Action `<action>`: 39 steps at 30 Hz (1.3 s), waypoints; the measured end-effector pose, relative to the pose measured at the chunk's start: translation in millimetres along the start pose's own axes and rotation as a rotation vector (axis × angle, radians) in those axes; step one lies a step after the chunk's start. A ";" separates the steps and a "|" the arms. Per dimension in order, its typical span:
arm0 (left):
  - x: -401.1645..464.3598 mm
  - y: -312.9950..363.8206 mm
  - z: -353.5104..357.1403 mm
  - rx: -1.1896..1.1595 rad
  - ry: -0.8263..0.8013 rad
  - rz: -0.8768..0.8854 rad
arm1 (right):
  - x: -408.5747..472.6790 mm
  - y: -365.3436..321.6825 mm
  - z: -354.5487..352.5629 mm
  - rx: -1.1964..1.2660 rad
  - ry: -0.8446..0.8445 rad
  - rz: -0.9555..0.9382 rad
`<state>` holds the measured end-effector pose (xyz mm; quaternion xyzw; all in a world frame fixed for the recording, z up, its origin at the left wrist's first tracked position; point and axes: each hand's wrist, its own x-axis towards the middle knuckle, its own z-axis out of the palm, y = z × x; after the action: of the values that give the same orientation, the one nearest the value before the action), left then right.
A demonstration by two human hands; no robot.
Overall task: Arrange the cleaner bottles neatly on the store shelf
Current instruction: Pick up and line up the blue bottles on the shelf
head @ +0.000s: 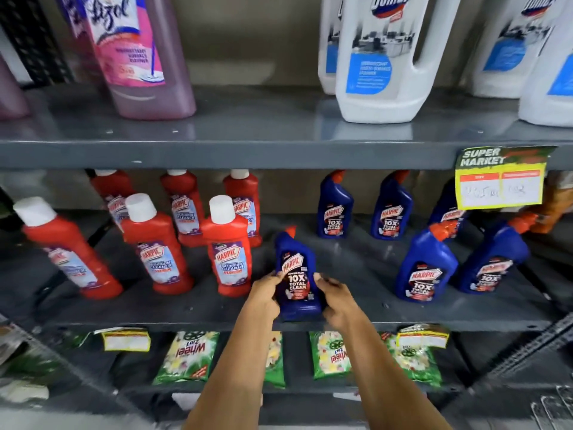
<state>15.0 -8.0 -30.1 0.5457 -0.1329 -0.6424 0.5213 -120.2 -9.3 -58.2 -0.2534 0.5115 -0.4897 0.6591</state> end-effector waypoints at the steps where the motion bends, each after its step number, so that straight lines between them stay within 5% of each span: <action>1: -4.1 -2.6 -1.6 -0.068 -0.051 0.040 | -2.4 2.1 -2.5 0.086 -0.050 -0.041; 5: -26.5 -1.9 -5.7 -0.182 -0.317 0.197 | -16.4 -0.9 -10.6 0.208 -0.245 -0.188; 9: -29.0 -6.7 -10.4 -0.200 -0.417 0.249 | -25.4 -5.3 -13.6 0.183 -0.300 -0.234; 20: -24.3 -7.4 40.0 0.202 -0.269 0.533 | -17.5 -36.5 -47.9 -0.027 -0.161 -0.448; 32: -4.8 -49.3 84.1 0.285 -0.263 0.509 | -2.8 -37.1 -100.7 -0.177 -0.058 -0.448; 36: -3.9 -53.4 71.7 0.363 -0.226 0.514 | -9.5 -29.7 -86.5 -0.219 0.108 -0.481; 39: -12.6 -64.0 38.4 0.445 0.050 0.742 | -26.9 -5.5 -66.7 -0.101 0.501 -0.484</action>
<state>-52.7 13.9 -56.2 0.5754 -0.4426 -0.3535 0.5899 -183.7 24.0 -65.4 -0.2715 0.6059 -0.6529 0.3646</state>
